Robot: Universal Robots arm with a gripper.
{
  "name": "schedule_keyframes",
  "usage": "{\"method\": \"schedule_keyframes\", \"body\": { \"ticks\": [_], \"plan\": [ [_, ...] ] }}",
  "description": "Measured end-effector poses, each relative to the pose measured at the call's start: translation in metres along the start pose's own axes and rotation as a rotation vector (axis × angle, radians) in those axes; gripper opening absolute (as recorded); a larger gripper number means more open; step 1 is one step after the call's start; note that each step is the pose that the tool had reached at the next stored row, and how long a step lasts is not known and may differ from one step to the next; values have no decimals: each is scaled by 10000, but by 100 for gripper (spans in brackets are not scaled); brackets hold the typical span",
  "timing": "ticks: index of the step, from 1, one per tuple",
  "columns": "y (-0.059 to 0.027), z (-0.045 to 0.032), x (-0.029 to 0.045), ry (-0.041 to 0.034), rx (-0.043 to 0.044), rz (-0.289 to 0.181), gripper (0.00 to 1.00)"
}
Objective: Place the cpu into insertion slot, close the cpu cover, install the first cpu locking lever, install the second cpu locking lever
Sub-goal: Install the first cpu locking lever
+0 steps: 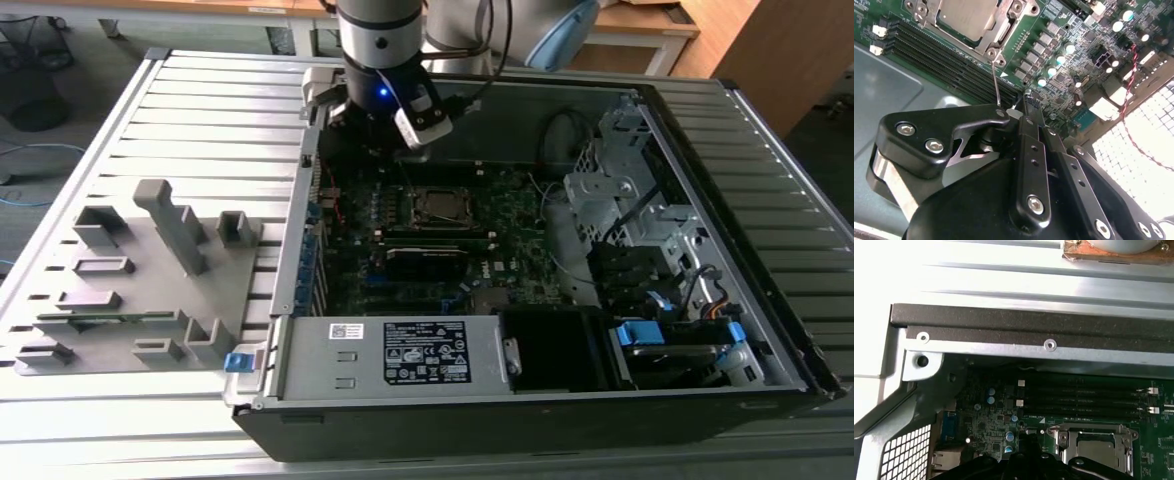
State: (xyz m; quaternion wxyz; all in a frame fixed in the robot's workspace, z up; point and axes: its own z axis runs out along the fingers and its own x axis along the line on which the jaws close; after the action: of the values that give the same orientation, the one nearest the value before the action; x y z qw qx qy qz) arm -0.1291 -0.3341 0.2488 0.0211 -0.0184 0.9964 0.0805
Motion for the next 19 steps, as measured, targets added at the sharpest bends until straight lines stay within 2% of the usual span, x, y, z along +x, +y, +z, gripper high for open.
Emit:
{"method": "schedule_keyframes", "body": {
  "ticks": [15,19],
  "plan": [
    [66,18,-6,-3,-62,2,11],
    [67,21,-29,-3,-68,7,11]
  ]
}}
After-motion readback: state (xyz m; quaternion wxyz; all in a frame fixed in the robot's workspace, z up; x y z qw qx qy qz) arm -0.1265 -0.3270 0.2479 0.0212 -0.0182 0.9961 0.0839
